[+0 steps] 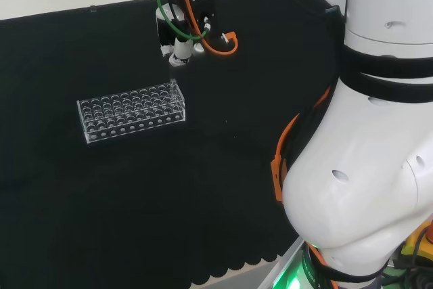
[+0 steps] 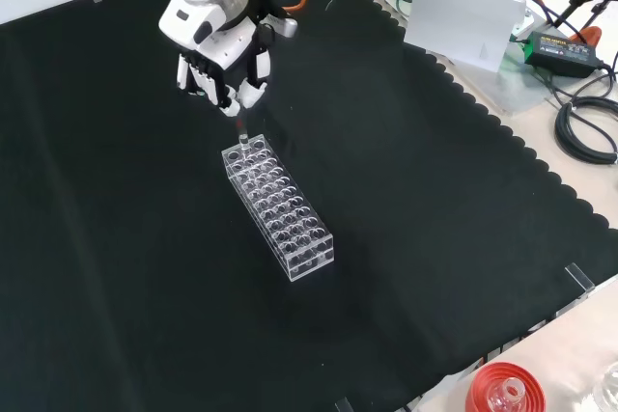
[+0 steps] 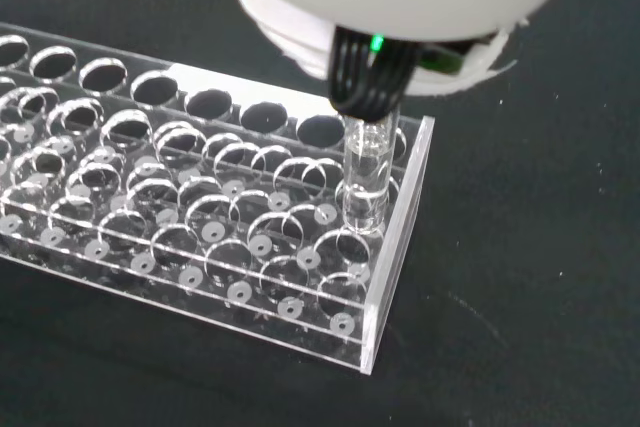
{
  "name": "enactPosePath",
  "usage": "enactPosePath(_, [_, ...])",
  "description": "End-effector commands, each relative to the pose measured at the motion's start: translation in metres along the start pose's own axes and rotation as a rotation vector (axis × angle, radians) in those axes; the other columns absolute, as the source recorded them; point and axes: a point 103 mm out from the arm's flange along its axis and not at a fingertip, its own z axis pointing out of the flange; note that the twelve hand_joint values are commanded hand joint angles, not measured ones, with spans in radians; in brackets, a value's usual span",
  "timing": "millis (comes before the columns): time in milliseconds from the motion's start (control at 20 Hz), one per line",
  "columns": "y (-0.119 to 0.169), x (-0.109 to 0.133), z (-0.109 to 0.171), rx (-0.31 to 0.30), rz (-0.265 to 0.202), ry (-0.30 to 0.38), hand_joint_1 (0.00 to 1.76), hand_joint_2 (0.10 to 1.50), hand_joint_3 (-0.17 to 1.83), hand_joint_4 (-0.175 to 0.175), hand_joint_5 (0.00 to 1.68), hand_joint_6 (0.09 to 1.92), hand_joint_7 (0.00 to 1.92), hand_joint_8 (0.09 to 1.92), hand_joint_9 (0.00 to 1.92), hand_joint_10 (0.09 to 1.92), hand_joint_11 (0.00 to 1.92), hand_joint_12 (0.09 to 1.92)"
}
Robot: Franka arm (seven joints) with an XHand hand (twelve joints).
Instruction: Pick up the test tube.
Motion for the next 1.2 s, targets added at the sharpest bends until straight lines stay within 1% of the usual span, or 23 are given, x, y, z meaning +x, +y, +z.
enactPosePath(50, [-0.001, -0.001, -0.012, -0.012, -0.002, -0.01, 1.44, 0.51, 0.8, -0.175, 1.37, 0.52, 1.52, 0.55, 1.37, 0.37, 0.81, 1.22])
enactPosePath(250, [-0.002, 0.0, -0.018, -0.02, -0.009, -0.011, 1.44, 0.5, 0.81, -0.175, 1.37, 0.52, 1.52, 0.56, 1.38, 0.36, 0.81, 1.22])
enactPosePath(600, [-0.014, -0.009, -0.06, -0.066, -0.024, 0.011, 1.44, 0.5, 0.82, -0.175, 1.37, 0.52, 1.52, 0.57, 1.38, 0.36, 0.8, 1.22])
enactPosePath(700, [-0.017, -0.011, -0.066, -0.078, -0.028, 0.01, 1.44, 0.5, 0.82, -0.175, 1.37, 0.52, 1.52, 0.57, 1.38, 0.35, 0.8, 1.22])
enactPosePath(1000, [-0.027, -0.011, -0.08, -0.087, -0.044, 0.007, 1.45, 0.49, 0.83, -0.175, 1.37, 0.52, 1.52, 0.56, 1.38, 0.35, 0.8, 1.22])
enactPosePath(1200, [-0.038, -0.01, -0.094, -0.118, -0.048, 0.013, 1.45, 0.49, 0.83, -0.175, 1.38, 0.52, 1.52, 0.56, 1.39, 0.35, 0.8, 1.22])
